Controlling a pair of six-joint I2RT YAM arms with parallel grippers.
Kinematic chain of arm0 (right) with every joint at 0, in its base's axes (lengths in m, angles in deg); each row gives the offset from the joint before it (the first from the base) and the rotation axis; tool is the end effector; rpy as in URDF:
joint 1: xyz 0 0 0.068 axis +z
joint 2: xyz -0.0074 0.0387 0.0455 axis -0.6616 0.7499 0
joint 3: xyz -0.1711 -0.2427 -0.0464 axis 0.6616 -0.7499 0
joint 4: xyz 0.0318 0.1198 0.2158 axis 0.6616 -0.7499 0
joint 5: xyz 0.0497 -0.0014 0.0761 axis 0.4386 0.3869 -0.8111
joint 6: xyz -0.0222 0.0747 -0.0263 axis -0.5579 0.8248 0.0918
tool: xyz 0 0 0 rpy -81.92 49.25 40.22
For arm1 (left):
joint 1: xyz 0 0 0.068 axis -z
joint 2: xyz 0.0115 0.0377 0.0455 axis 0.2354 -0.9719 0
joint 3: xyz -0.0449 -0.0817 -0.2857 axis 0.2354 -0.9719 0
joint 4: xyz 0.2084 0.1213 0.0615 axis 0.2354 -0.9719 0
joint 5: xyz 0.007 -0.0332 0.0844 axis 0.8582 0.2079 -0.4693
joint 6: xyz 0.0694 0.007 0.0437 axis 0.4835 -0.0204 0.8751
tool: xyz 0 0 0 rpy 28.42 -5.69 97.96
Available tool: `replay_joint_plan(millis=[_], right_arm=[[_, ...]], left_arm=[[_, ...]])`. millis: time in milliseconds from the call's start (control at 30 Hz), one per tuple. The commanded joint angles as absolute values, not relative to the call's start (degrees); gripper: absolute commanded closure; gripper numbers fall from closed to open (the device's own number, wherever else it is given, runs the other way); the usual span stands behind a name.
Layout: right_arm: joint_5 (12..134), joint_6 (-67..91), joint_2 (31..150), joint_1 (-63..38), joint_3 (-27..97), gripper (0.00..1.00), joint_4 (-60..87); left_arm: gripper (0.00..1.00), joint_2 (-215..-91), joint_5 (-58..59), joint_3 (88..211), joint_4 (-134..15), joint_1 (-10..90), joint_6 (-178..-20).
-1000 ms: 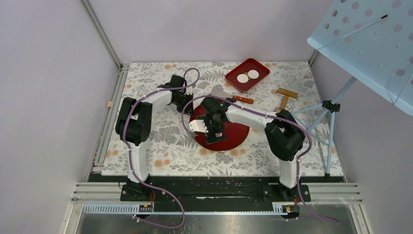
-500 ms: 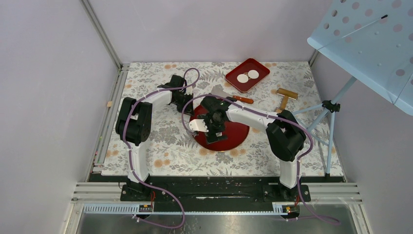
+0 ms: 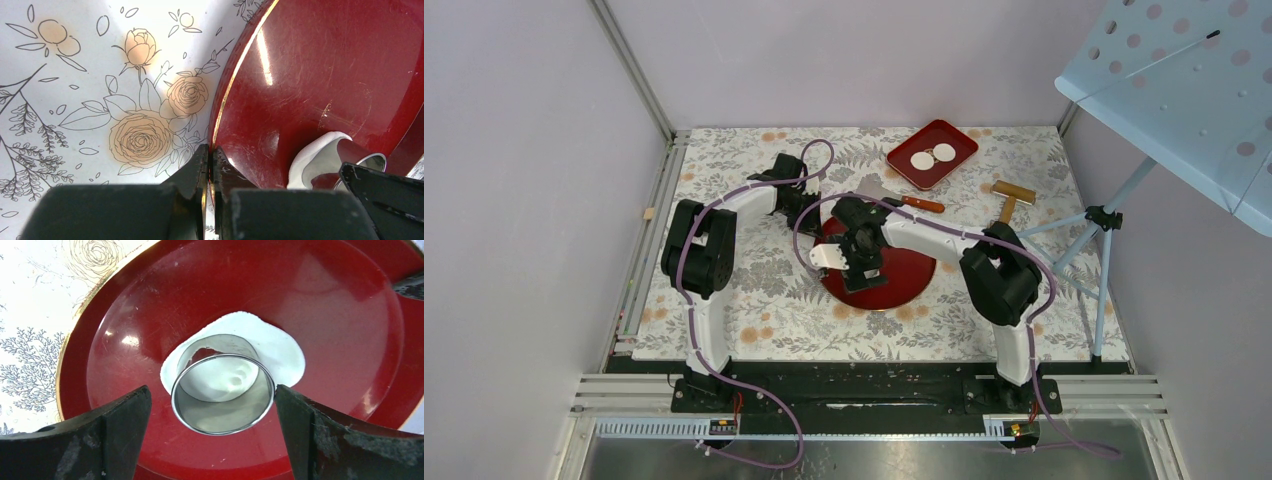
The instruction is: Roll out the dumpling wrappers from the dough
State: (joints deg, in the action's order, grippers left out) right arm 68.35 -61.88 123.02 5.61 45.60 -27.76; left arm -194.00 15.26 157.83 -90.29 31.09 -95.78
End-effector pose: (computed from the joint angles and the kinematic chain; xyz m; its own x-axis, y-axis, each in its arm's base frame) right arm 0.2764 0.3196 0.1927 0.4546 -0.8288 -0.3263 -0.8876 -0.3910 -0.2435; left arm 0.4051 -0.1567 0.1624 -0.9134 0.1519 -0.3776 0.3116 0.8578 -0.4087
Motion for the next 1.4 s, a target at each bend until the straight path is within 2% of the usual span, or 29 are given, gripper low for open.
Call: replay_joint_plan(millis=[0,67,133,167,200,233,467,667,900,1133,1367], right_arm=[[69.1,-62.6,124.2,5.7,47.2,0.02,-30.0],[69.2,-61.8,124.6,5.7,47.6,0.04,-30.0],[69.4,-61.0,125.0,5.7,48.1,0.12,-30.0],[69.6,-60.1,125.3,5.7,48.7,0.20,-30.1],[69.9,-59.2,125.7,5.7,49.4,0.35,-30.3],[70.2,-58.7,125.9,5.7,50.0,0.41,-30.9],[71.0,-58.8,125.8,5.7,48.5,0.40,-30.7],[74.5,-50.8,127.4,6.1,48.5,0.57,-30.1],[78.3,-39.5,128.9,7.8,47.9,0.61,-31.7],[78.8,-29.6,134.0,7.9,54.1,0.66,-38.0],[78.5,-44.4,131.0,8.1,47.7,0.68,-35.2]], left_arm=[[1.00,-193.9,13.1,157.1,-89.7,29.9,-95.5],[1.00,-193.8,13.0,157.1,-89.7,29.8,-95.5],[1.00,-193.8,13.0,157.0,-89.7,29.9,-95.5],[1.00,-193.8,13.0,157.1,-89.7,29.9,-95.5],[1.00,-193.8,13.0,157.1,-89.7,29.9,-95.5],[1.00,-193.9,13.0,157.1,-89.7,29.9,-95.5],[1.00,-193.9,13.1,157.1,-89.7,29.9,-95.5],[1.00,-193.8,13.0,157.0,-89.7,29.8,-95.5],[1.00,-193.8,13.0,157.0,-89.7,29.8,-95.6],[1.00,-193.8,12.9,156.9,-89.7,29.8,-95.6],[1.00,-193.8,12.8,157.0,-89.7,29.8,-95.6]])
